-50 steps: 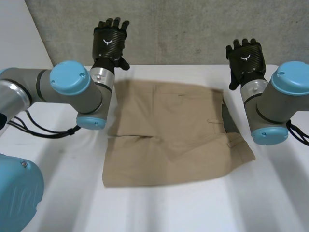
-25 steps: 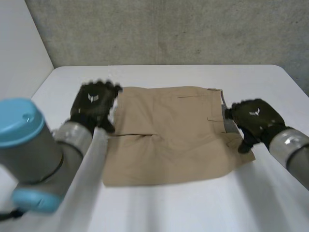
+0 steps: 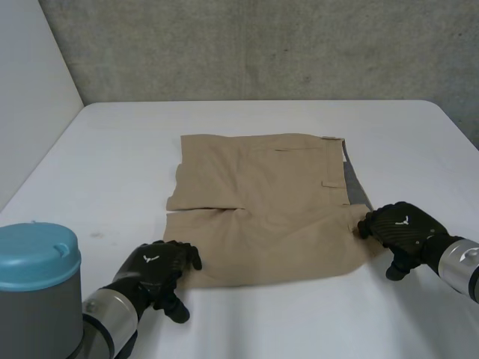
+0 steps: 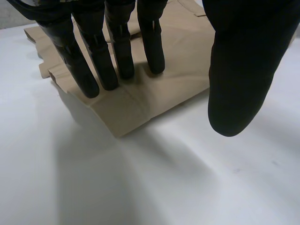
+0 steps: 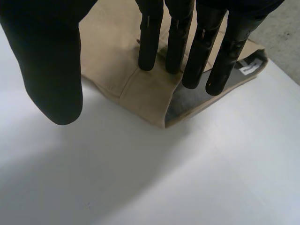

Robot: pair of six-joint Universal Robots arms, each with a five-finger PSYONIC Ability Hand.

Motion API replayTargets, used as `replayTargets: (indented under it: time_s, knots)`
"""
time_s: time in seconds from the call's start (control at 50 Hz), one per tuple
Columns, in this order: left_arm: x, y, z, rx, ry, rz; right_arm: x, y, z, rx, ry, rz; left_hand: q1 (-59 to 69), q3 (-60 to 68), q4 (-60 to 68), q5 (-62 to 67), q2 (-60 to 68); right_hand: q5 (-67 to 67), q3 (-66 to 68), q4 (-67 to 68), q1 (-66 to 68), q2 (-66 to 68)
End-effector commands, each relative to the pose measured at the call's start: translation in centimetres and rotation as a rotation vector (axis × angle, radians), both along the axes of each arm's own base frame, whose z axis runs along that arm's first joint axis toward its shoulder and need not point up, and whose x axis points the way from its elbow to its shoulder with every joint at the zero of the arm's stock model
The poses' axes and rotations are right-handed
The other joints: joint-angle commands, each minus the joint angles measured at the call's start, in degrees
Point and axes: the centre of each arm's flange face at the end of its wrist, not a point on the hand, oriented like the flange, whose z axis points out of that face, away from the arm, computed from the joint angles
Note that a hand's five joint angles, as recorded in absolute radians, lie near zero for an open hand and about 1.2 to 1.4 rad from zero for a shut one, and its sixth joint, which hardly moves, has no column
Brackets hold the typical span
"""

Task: Fold the shorts.

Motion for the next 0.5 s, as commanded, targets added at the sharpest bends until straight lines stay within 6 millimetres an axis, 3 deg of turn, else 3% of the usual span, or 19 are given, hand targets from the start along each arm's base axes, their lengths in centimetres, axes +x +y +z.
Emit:
replayTargets:
  time_s: [0.02, 0.32, 0.5]
  knots:
    - [-0.8, -1.7, -0.6, -0.046, 0.012, 0.007, 0.1, -1.0, -1.1, -0.001, 0.004, 0.01, -1.96, -2.3, -1.7, -1.36, -1.97, 1.29, 1.9, 1.75, 5.58, 1.65]
    - [-2.2, -4.5, -2.4, -0.048, -0.009, 0.027, 0.1, -3.3, -1.5, -0.028, -0.031, -0.019, -2.46, -2.8, -2.21, -1.87, -2.48, 8.86, 9.47, 9.31, 13.15, 9.22]
    - [-2.6, -6.2, -2.3, -0.091, -0.016, 0.049, 1.2, -3.7, -1.7, -0.031, -0.046, 0.003, -2.29, -2.64, -2.04, -1.7, -2.31, 11.89, 12.5, 12.34, 16.17, 12.25]
